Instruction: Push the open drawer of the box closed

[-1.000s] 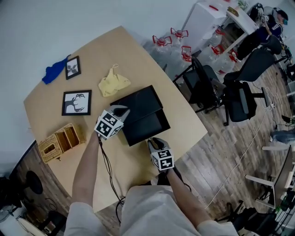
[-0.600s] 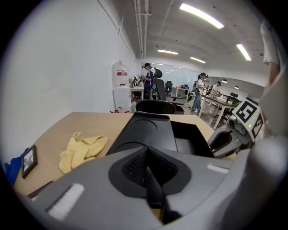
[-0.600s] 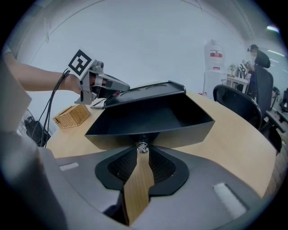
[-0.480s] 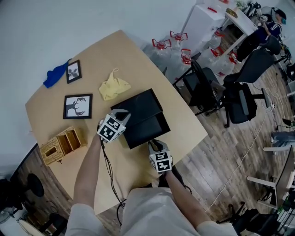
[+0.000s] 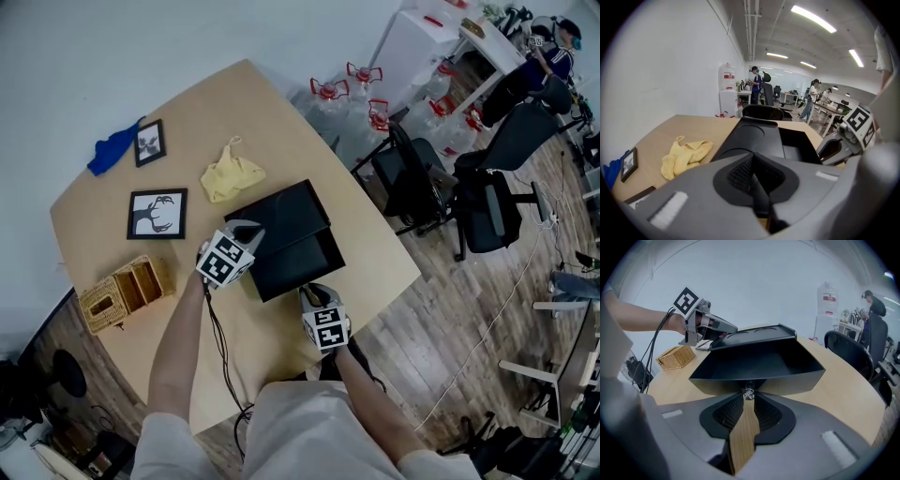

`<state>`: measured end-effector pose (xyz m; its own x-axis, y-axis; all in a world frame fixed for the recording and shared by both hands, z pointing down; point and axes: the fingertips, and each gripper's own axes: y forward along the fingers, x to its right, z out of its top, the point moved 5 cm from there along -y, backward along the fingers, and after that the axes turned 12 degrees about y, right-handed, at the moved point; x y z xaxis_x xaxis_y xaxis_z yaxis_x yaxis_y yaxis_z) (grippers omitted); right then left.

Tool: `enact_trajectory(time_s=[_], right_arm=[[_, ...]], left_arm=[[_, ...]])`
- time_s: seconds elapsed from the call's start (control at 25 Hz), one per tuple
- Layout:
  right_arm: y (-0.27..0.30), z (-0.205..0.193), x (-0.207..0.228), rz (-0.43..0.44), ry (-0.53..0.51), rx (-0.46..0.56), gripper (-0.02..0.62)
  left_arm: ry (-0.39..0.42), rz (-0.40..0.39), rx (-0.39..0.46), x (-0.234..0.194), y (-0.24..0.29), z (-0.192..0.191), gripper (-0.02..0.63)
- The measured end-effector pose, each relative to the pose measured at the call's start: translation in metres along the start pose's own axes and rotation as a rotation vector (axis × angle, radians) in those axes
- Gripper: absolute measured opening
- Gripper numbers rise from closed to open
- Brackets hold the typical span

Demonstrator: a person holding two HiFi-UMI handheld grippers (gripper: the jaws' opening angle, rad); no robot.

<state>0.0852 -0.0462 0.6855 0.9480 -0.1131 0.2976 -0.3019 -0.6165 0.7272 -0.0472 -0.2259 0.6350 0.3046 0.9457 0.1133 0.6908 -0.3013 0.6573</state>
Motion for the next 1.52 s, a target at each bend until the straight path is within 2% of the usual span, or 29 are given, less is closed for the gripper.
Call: enact_trajectory(time_s=[1.28, 1.52], right_arm=[[0.008, 0.016, -0.002, -0.014, 0.005, 0.013, 0.072], [0.014, 0.022, -0.001, -0.01, -0.006, 0.009, 0.072]], left_arm=[[-0.014, 0.011, 0.003, -0.001, 0.0, -0.002, 0.052], [-0.039, 0.016, 0.019, -0.003, 0.0, -0.002, 0.052]])
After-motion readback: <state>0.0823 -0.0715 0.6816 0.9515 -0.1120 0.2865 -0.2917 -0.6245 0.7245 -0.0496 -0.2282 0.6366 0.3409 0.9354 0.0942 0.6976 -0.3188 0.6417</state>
